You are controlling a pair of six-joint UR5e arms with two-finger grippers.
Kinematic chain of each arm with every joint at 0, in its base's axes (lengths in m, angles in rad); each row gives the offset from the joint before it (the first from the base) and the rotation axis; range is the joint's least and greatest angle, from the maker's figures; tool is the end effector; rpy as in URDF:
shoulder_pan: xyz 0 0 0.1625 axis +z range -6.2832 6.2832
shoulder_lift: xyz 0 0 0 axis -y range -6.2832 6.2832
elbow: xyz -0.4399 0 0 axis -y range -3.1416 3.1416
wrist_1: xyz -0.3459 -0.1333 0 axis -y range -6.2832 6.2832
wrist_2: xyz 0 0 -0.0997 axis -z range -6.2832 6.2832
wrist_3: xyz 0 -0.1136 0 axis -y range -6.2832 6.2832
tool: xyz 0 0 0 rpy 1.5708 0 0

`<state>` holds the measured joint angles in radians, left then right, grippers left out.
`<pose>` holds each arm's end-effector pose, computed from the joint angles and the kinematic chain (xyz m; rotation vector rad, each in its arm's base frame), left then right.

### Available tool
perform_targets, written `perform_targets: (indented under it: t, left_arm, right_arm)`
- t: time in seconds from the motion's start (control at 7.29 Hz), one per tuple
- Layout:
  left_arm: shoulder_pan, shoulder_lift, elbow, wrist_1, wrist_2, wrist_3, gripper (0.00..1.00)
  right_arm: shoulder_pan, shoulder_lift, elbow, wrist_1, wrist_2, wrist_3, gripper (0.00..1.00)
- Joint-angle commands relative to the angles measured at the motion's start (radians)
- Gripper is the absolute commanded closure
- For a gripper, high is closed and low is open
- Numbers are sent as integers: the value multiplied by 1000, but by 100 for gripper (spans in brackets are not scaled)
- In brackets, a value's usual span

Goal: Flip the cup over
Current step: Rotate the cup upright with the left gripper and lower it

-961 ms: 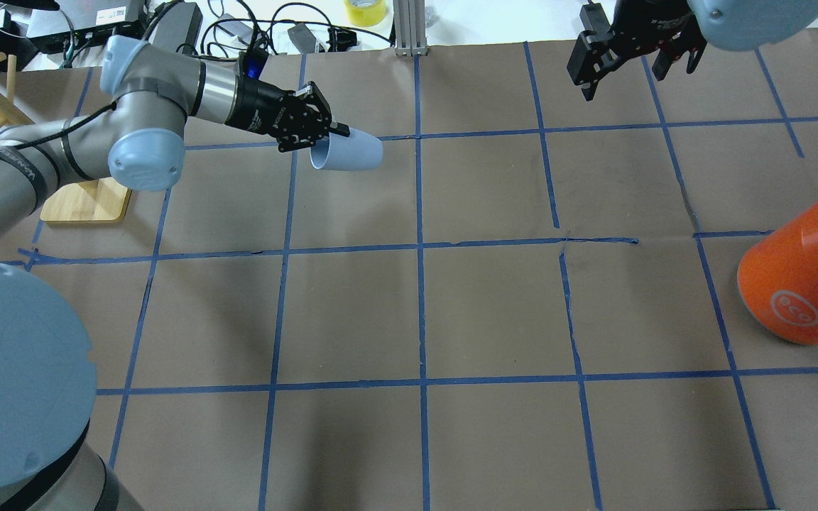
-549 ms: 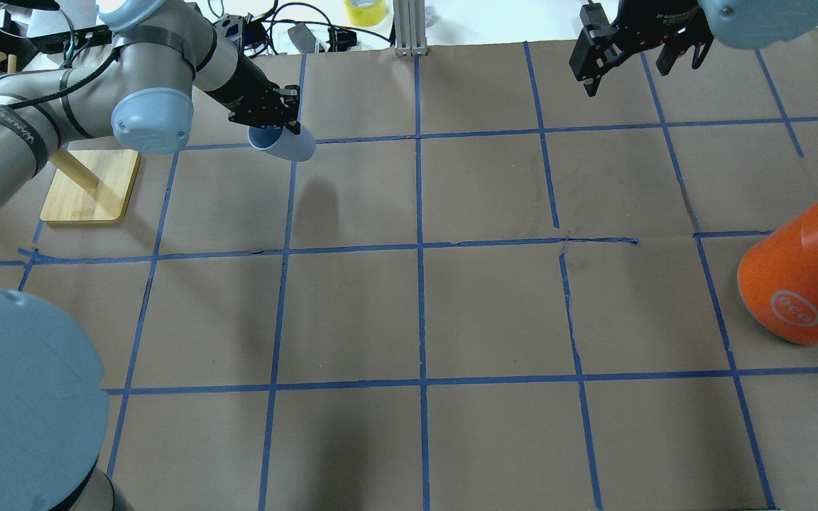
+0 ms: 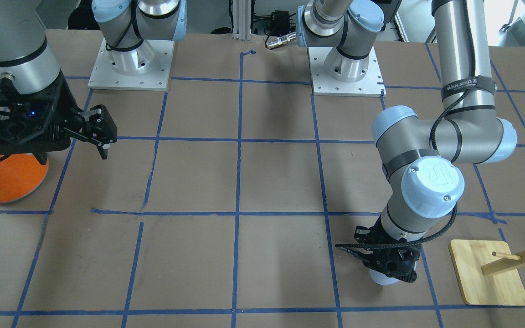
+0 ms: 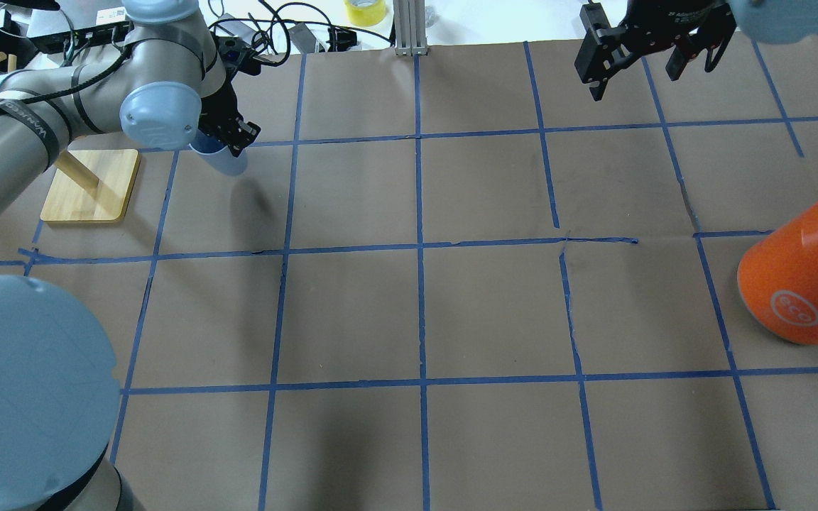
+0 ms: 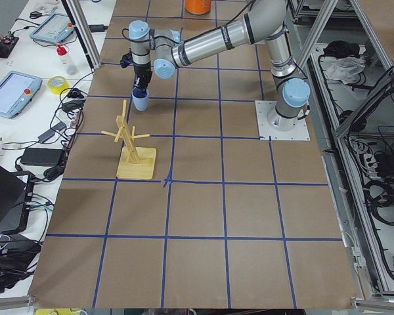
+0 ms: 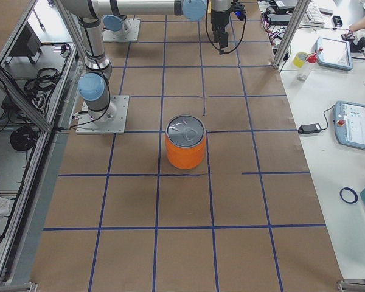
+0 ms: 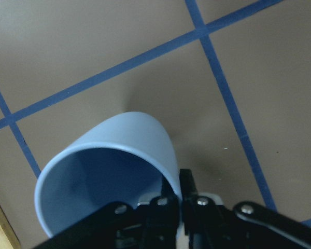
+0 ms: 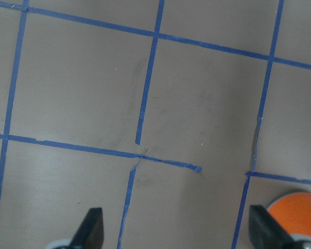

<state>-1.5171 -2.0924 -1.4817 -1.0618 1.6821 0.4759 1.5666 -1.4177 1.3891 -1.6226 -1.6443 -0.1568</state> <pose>-0.0861 -0.6468 0.2940 0.6252 2.9479 -0.0674 0.1228 -0.5218 0.5022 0.2287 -3.0513 0.1136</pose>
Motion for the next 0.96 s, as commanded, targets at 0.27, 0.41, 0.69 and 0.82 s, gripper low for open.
perform_targets:
  t: [0.27, 0.41, 0.69, 0.82]
  left_arm:
    - [3, -29, -5, -35, 17, 12, 36]
    - [1, -28, -5, -35, 19, 12, 0]
    - [-2, 17, -3, -47, 33, 7, 0]
    - [-15, 61, -11, -84, 28, -2, 0]
  right_arm:
    - [7, -50, -1, 64, 32, 120, 0]
    - [7, -52, -1, 64, 43, 137, 0]
    - [7, -41, 1, 61, 43, 138, 0]
    - [7, -40, 4, 67, 40, 138, 0]
